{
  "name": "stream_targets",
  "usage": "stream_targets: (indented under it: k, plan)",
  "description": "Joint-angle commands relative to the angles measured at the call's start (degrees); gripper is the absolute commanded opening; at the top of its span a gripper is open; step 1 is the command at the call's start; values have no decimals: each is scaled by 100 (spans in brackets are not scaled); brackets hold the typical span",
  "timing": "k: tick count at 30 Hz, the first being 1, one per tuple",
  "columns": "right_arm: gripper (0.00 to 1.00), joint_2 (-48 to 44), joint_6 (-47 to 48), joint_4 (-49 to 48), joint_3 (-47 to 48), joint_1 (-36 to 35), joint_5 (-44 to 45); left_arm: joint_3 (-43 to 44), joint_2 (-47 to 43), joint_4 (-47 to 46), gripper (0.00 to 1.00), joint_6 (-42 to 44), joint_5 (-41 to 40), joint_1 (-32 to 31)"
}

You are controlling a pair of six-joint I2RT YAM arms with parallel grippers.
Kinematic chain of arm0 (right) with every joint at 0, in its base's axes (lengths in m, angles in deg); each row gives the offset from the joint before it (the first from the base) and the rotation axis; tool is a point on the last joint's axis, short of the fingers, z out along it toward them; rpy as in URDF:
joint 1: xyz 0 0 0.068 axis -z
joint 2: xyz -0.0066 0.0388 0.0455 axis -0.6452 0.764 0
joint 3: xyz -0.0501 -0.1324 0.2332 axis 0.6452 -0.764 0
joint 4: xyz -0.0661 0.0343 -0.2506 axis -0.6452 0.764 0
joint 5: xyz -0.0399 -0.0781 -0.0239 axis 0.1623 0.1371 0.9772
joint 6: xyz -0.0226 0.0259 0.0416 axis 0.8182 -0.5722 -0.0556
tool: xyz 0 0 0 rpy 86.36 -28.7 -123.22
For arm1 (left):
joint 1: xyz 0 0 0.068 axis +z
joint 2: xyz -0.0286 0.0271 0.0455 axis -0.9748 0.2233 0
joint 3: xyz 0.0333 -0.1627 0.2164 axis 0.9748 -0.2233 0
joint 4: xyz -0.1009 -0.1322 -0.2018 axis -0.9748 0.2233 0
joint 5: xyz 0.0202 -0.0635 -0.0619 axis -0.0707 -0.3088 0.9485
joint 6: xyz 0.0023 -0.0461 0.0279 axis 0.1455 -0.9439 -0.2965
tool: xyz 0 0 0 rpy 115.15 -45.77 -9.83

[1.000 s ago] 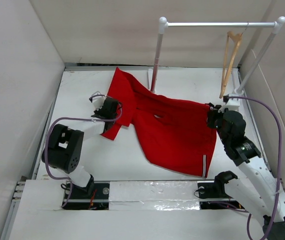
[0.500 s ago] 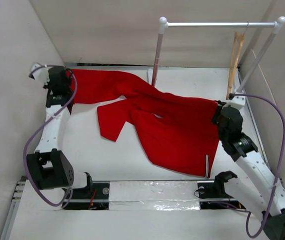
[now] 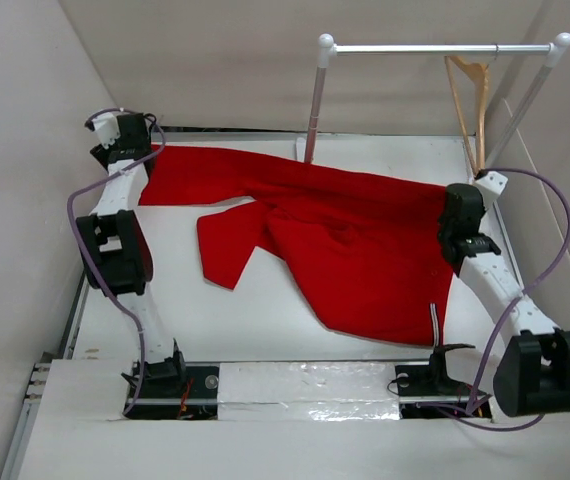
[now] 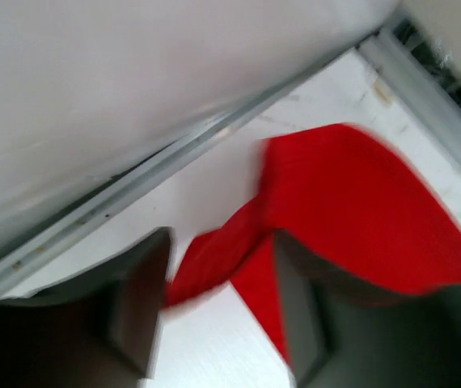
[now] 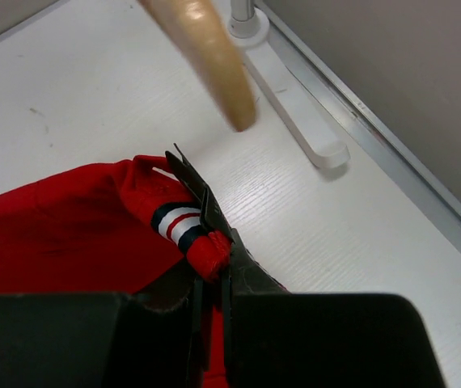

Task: Place the trousers on the hanger
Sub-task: Flatten out the trousers at the center of the board.

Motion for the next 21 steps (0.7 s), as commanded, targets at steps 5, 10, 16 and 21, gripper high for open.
stream_targets:
  k: [5, 10, 16, 21]
  plan:
    - [41, 535, -299, -666, 726, -77, 389, -293, -647, 5, 67, -40, 476, -887]
    - [89, 52, -194, -956, 305, -578, 197, -1731, -1930, -5, 61, -706, 1064, -1451]
    - [63, -921, -124, -754, -170, -991, -504, -3420, -3740, 162, 11, -1059, 1119, -3145]
    - [0, -1899, 69, -1009, -672, -1754, -1717, -4976, -4611, -99, 0, -1946, 1021, -3973]
